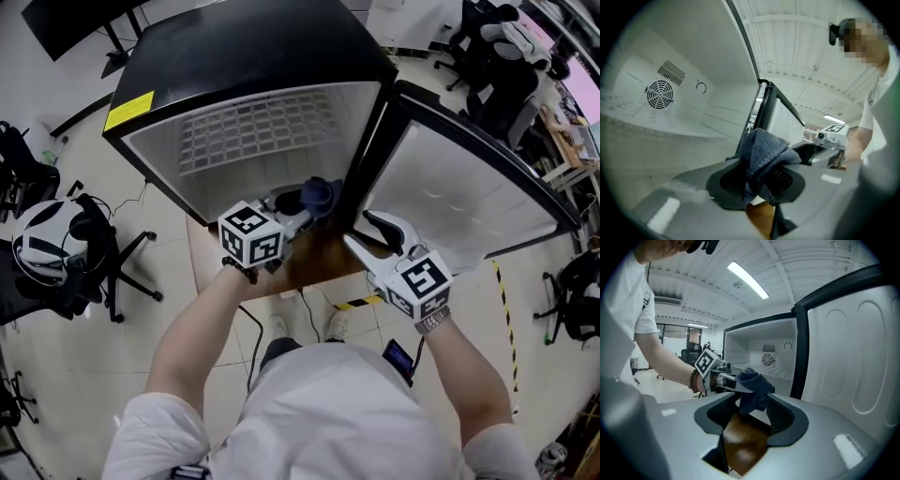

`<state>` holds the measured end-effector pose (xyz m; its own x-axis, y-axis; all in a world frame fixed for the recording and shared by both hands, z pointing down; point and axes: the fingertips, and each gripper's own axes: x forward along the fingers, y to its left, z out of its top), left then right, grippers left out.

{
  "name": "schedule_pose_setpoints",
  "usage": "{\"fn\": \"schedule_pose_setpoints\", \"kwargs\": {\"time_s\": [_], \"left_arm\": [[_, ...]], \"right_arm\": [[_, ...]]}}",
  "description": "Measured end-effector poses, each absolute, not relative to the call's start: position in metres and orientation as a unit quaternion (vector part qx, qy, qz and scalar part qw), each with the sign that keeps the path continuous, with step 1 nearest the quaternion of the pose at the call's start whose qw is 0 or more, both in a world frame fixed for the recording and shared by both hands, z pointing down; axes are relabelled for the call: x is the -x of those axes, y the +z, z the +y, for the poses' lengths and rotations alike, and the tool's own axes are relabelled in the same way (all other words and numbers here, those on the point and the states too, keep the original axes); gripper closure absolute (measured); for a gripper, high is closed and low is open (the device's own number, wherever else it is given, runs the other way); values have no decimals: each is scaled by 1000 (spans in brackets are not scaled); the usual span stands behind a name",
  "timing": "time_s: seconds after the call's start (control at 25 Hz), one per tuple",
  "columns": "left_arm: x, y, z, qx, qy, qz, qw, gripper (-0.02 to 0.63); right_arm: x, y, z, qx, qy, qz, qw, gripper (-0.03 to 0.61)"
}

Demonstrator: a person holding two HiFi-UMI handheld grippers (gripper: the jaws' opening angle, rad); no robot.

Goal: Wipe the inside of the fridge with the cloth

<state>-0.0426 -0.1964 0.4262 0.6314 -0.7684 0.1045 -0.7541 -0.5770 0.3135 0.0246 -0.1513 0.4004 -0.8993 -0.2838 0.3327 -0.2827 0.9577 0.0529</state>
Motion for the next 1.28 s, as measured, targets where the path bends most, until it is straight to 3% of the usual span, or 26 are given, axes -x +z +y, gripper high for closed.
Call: {"fn": "schedule_pose_setpoints", "kwargs": {"time_s": [0.2,0.44,1.0,1.16,1.28], "left_arm": [[36,412,-173,-921,-25,-342,187,508],[20,401,-148,-946,-6,-264,190,506],[-28,387,-122,-963,8,-176,203,483],[-41,387,-115,-965,13,-142,221,426],[-50,385,-110,-966,15,-115,232,378]], "right_arm": [[-13,391,-140,-125,-27,-975,181,309],[0,390,-121,-109,-69,-969,209,279],[-8,398,-113,-152,-90,-958,224,279],[-18,402,-116,-167,-90,-955,227,283],[-28,403,-121,-180,-81,-955,223,341]]}}
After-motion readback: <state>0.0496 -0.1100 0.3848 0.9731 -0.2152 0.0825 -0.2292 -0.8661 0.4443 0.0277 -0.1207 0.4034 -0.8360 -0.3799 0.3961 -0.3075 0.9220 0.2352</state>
